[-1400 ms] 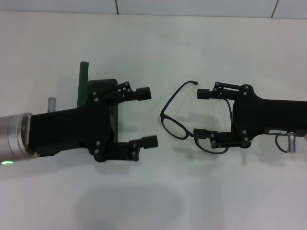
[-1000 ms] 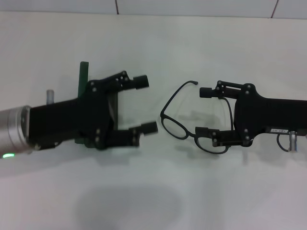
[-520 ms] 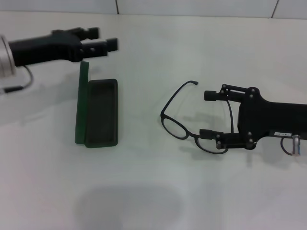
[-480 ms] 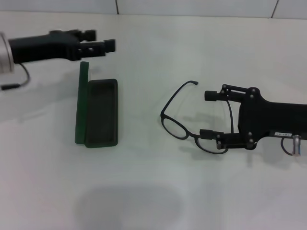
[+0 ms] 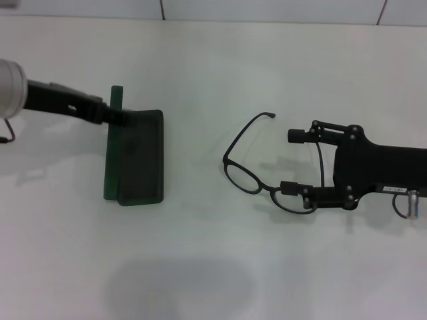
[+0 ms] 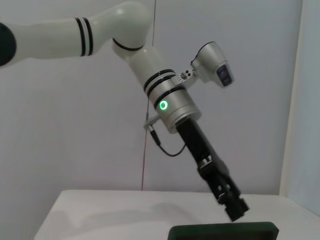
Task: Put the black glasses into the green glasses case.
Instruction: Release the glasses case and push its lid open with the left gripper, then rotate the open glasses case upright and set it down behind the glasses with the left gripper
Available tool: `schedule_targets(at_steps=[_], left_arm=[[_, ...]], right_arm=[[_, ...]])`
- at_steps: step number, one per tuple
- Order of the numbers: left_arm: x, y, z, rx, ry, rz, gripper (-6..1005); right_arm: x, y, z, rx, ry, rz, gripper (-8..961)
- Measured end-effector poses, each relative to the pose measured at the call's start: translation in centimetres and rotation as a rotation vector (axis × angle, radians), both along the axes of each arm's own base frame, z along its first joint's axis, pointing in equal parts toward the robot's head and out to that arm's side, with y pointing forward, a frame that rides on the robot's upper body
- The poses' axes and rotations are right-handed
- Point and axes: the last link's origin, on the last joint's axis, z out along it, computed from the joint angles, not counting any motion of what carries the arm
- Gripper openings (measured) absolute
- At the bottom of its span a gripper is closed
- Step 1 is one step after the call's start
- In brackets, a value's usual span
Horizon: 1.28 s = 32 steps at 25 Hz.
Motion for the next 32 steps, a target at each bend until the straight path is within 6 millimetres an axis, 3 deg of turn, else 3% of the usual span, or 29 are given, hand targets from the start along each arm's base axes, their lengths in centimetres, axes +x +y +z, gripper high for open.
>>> schedule_targets(at_steps=[5,15,18,30,32], left_arm=[[-0.5,0.2,-1.7,-0.019,0.084,0.069,874],[-0.1,0.7,-2.8,-0.014,0.182,0.112,867],[0.2,0.8,-2.6,-0.026,0.183,0.111,663],[1.5,1.5,-2.4,-0.065,0.23,0.021,418],[1.9,1.8,-2.3,-0.066,0.239,-0.002,317]], right_arm=[[-0.2,0.2,-0.1,0.006,-0.006,0.001,795],[-0.2,0.4,-0.3,0.012,-0.01,-0.002,795],[-0.2,0.3,-0.3,0.012,-0.011,-0.003,795],[-0.3,-0.5,-1.3,-0.035,-0.046,0.043,795],[-0.7,-0.9,-1.8,-0.055,-0.06,0.074,795]])
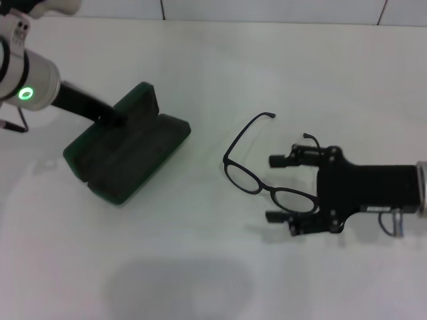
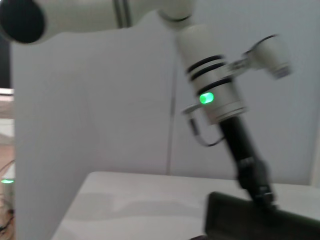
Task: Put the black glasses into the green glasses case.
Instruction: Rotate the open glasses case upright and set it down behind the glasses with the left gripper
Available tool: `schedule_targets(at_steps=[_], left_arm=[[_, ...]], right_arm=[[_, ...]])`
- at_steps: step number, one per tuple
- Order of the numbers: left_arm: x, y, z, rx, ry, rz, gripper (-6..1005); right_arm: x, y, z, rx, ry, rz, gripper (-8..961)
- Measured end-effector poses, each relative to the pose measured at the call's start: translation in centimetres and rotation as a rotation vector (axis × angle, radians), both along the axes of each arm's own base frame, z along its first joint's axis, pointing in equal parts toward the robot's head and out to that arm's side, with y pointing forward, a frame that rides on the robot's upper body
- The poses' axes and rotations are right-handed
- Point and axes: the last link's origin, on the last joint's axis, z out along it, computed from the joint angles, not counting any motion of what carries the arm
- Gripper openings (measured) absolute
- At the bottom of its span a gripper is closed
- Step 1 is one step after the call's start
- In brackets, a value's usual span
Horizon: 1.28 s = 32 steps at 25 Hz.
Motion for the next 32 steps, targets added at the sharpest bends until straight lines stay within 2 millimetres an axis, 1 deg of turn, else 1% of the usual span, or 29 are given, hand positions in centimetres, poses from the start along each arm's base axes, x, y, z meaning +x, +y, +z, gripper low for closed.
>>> schedule_targets(at_steps=[1,2,4,7,9,10,11,13,16,19,26,32], left_arm=[[0.0,0.0,0.0,0.0,0.0,0.0,267],[0.8,0.7,0.3,-0.004,0.02,-0.04,217],[1.7,1.6,0.6,-0.008,0.039,-0.085,210],[3.9,3.0,0.5,-0.039,0.082,-0.217,200],[5.4,3.8,-0.3,-0.082,0.122,-0.337,197],[6.4,4.3,-1.3,-0.13,0.173,-0.433,198],[6.6,4.4,-1.7,-0.149,0.197,-0.461,198],[7.1,4.6,-3.1,-0.219,0.276,-0.528,199],[7.2,4.6,-5.0,-0.325,0.377,-0.56,200],[7.8,4.6,-6.2,-0.389,0.394,-0.588,202],[11.4,3.5,-8.1,-0.463,0.218,-0.704,205],[11.9,2.6,-9.8,-0.498,0.193,-0.753,207]], right_arm=[[-0.2,-0.3,-0.4,-0.012,-0.006,0.017,795],[-0.3,-0.4,-0.6,-0.02,-0.009,0.026,795],[-0.6,-0.8,-1.2,-0.039,-0.017,0.045,794],[-0.9,-1.4,-2.1,-0.064,-0.027,0.066,794],[-0.9,-1.8,-2.5,-0.077,-0.035,0.073,794],[-1.0,-1.9,-2.7,-0.08,-0.035,0.074,794],[-1.1,-2.0,-2.9,-0.083,-0.034,0.075,794],[-1.1,-2.2,-3.1,-0.086,-0.03,0.074,794],[-1.0,-2.5,-3.3,-0.087,-0.022,0.072,794],[-0.6,-3.0,-3.2,-0.077,-0.012,0.069,794],[0.0,-3.2,-2.8,-0.063,-0.005,0.047,794],[0.1,-3.1,-2.7,-0.057,-0.005,0.045,794]])
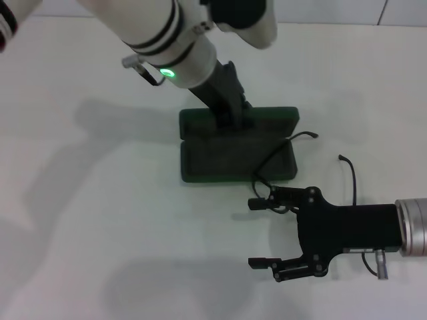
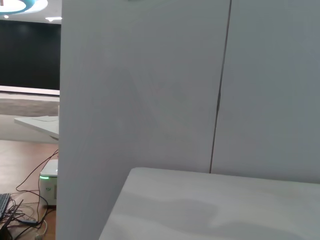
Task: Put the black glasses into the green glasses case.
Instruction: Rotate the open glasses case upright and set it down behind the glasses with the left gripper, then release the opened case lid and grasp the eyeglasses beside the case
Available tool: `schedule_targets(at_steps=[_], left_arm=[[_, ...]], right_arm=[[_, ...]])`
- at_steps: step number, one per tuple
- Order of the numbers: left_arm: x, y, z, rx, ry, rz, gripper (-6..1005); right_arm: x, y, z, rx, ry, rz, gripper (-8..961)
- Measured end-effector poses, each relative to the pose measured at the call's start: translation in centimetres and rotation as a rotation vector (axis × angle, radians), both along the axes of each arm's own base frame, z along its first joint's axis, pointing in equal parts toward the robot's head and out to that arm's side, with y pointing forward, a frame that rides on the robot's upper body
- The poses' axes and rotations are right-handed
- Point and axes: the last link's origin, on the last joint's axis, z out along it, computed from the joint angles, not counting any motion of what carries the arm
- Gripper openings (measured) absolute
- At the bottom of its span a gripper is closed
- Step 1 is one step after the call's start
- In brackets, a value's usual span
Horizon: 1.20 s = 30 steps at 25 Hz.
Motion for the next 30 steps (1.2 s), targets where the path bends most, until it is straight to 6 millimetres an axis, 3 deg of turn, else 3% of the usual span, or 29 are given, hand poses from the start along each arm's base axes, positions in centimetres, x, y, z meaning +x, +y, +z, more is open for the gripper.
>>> schedule_targets(at_steps=[6,10,15,19,22,25,30], left_arm=[[0.1,-0.4,-1.7,0.016,0.014,-0.063,210],[0.2,-0.3,-1.7,0.03,0.012,-0.063,212],[0.6,-0.2,0.1,0.058,-0.118,-0.022,300],[-0.6,-1.3,2.6,0.073,-0.422,0.045,387],[-3.1,-3.4,4.3,0.073,-0.759,0.092,460],[-7.9,-6.1,5.7,0.175,-1.106,0.12,537],[-14.8,-10.3,5.7,0.426,-1.335,0.083,535]], right_arm=[[0.3,0.0,0.1,0.002,-0.005,-0.009,794],[0.5,0.0,0.2,0.011,-0.003,-0.022,794],[0.7,0.4,0.7,0.039,0.016,-0.05,794],[0.7,0.6,1.2,0.064,0.04,-0.067,793],[0.4,1.0,2.0,0.08,0.084,-0.078,793],[0.2,1.4,3.2,0.073,0.106,-0.088,793],[-0.3,2.6,5.0,0.032,0.074,-0.118,793]])
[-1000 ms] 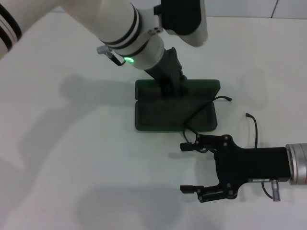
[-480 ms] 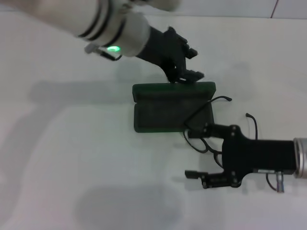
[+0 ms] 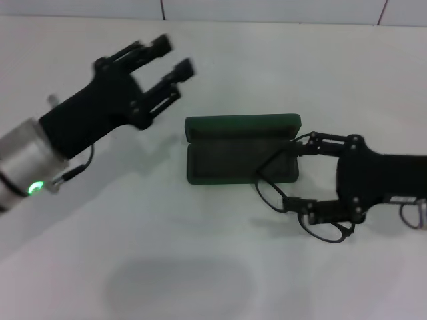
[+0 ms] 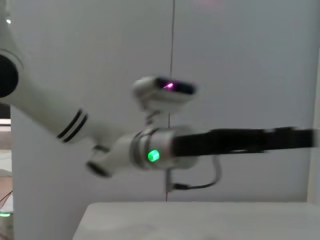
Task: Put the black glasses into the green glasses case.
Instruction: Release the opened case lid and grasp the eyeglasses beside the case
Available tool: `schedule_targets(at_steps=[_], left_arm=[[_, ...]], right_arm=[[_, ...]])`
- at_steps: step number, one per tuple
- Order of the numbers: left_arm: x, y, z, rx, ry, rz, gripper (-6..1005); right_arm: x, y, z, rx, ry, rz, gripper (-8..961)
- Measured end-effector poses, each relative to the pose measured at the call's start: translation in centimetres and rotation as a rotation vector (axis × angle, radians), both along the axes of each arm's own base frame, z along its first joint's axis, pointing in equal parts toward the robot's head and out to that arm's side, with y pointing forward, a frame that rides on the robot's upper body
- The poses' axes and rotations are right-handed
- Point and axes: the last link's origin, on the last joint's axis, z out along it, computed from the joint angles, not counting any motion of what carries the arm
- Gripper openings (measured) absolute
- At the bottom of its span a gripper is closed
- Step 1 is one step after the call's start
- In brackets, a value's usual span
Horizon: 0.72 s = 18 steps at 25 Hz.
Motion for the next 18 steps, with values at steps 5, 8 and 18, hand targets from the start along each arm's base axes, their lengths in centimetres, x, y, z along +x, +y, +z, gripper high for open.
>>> schedule_targets(at_steps=[5,8,18], left_arm=[[-2.3,-2.0,-0.7,0.039,-0.032,0.06,532],[-2.7,-2.3,-1.0,0.038,-0.023,0.075,532],[-2.9,-2.2,-1.4,0.015,-0.015,0.083,532]], right_arm=[[-2.2,1.2,1.5,-0.11,-0.157,0.022,793],[-4.5,2.2,2.3,-0.132,-0.321,-0.017,793],[-12.2,2.2,3.3,-0.126,-0.869,-0.194,749]])
